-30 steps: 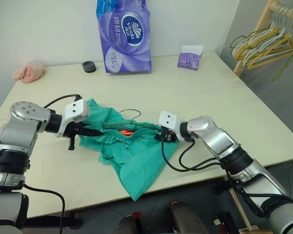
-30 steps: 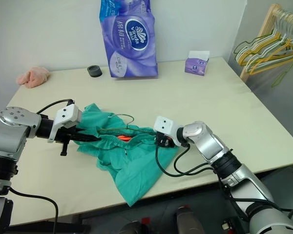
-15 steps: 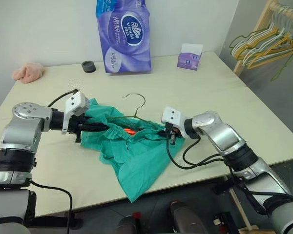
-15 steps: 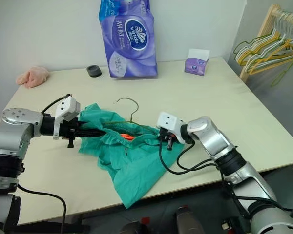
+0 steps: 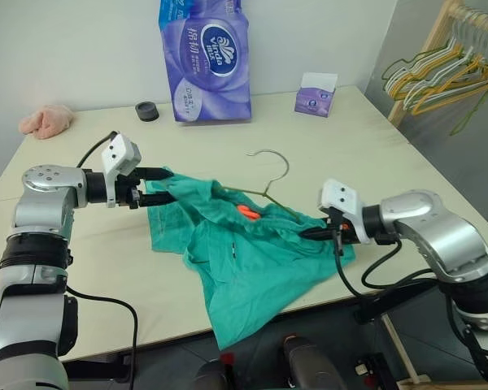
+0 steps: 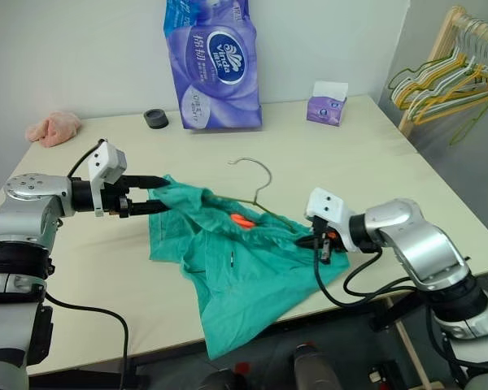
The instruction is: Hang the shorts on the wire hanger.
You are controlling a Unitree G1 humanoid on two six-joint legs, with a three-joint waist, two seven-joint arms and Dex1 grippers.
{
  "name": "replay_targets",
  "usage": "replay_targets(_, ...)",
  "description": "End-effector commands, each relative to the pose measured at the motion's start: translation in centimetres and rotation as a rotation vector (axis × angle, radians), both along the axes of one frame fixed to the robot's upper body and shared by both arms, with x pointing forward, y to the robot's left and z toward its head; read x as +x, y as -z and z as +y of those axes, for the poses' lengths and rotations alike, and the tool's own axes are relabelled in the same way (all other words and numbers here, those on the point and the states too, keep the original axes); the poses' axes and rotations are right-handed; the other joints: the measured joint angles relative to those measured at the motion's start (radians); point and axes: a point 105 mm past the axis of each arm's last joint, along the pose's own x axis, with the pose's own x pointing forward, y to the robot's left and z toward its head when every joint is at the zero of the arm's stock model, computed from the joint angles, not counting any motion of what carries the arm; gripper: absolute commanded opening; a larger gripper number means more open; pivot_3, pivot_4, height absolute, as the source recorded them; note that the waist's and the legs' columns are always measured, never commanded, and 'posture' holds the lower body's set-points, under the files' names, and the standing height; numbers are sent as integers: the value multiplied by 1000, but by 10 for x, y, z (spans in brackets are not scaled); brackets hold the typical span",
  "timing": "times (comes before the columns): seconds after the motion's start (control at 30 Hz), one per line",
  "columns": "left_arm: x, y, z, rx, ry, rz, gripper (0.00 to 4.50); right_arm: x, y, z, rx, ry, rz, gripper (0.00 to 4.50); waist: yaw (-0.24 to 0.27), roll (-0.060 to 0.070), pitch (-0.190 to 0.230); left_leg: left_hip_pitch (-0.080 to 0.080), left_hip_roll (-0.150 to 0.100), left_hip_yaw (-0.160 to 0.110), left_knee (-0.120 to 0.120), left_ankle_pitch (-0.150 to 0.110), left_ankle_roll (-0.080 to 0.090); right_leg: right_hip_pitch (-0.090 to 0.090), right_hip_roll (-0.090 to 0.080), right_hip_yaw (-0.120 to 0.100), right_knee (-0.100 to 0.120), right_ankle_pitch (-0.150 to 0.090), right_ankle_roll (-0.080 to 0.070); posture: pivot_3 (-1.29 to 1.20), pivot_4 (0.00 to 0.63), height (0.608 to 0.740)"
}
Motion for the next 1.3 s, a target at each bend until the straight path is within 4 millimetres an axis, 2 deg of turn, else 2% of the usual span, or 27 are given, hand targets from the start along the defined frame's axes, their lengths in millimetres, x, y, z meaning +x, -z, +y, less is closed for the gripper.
replay_targets(0.03, 2, -37, 4, -69, -27, -112, 3308, 0, -11, -13, 83, 132, 42, 0, -5, 0, 0, 0, 0, 0, 0, 0, 0, 0, 0, 1, 0, 0, 0, -290, 90, 740)
replay_targets(0.1, -3, -37, 4, -83, -2, -96, 3308, 0, -9, -22, 134, 234, 100, 0, -10, 0, 0, 0, 0, 0, 0, 0, 0, 0, 0, 0, 0, 0, 0, -292, 91, 740)
replay_targets(0.17, -10, -29, -3, -71, 55, -58, 3308, -3, -6, -32, 168, 325, 170, 0, -15, 0, 0, 1, 0, 0, -1, 0, 0, 0, 0, 0, 1, 0, 0, -293, 91, 740)
replay_targets(0.27, -26, -13, -30, -73, 198, 16, 3308, -13, 3, -50, 185, 450, 244, 0, -15, 1, 0, 0, 0, 0, -1, 0, 0, 0, 0, 1, 0, 0, 0, -299, 94, 740)
replay_targets(0.33, -37, -10, -52, -103, 286, 46, 3308, -19, 10, -64, 189, 537, 272, 0, -9, 1, 0, 0, 0, 0, -1, 0, 0, 0, 0, 1, 0, 0, 0, -305, 96, 740)
replay_targets(0.43, -51, -12, -82, -176, 393, 88, 3308, -25, 15, -84, 209, 670, 291, 0, -4, 0, 0, 0, -1, 1, 0, 0, 0, 1, -1, 1, 0, 0, 0, -314, 100, 740)
replay_targets(0.53, -54, -19, -109, -246, 448, 99, 3308, -29, 15, -112, 245, 832, 282, 0, -5, 2, -1, 0, -1, 1, 0, 0, 0, 1, -1, 1, 0, 0, 0, -339, 109, 740)
replay_targets(0.7, -67, -17, -147, -214, 573, 102, 3308, -51, 26, -155, 250, 1059, 272, 0, -10, 2, -1, 1, -1, 2, -1, 0, 0, 2, 0, 2, -1, 0, 0, -375, 124, 740)
replay_targets(0.83, -75, -16, -178, -163, 658, 13, 3308, -66, 28, -184, 223, 1241, 209, 0, -20, 4, 0, 2, 0, 4, -1, -1, 1, 3, 1, 4, -1, 0, 1, -396, 133, 740)
replay_targets(0.97, -78, -28, -218, -218, 706, -106, 3308, -75, 17, -205, 184, 1382, 100, 0, -28, 6, 1, 7, -1, 5, -1, -2, 3, 10, 2, 4, -3, -1, 1, -415, 141, 740)
replay_targets(1.1, -81, -41, -249, -264, 743, -199, 3308, -72, -4, -227, 178, 1521, -24, 0, -43, 7, 2, 10, -2, 6, -1, -3, 4, 12, 4, 5, -4, -2, 4, -431, 153, 740)
replay_targets(1.3, -75, -64, -278, -319, 741, -298, 3308, -56, -67, -260, 209, 1683, -265, 0, -70, 19, 10, 11, -6, 13, -2, -6, 11, 15, 3, 9, -4, -7, 12, -443, 165, 740)
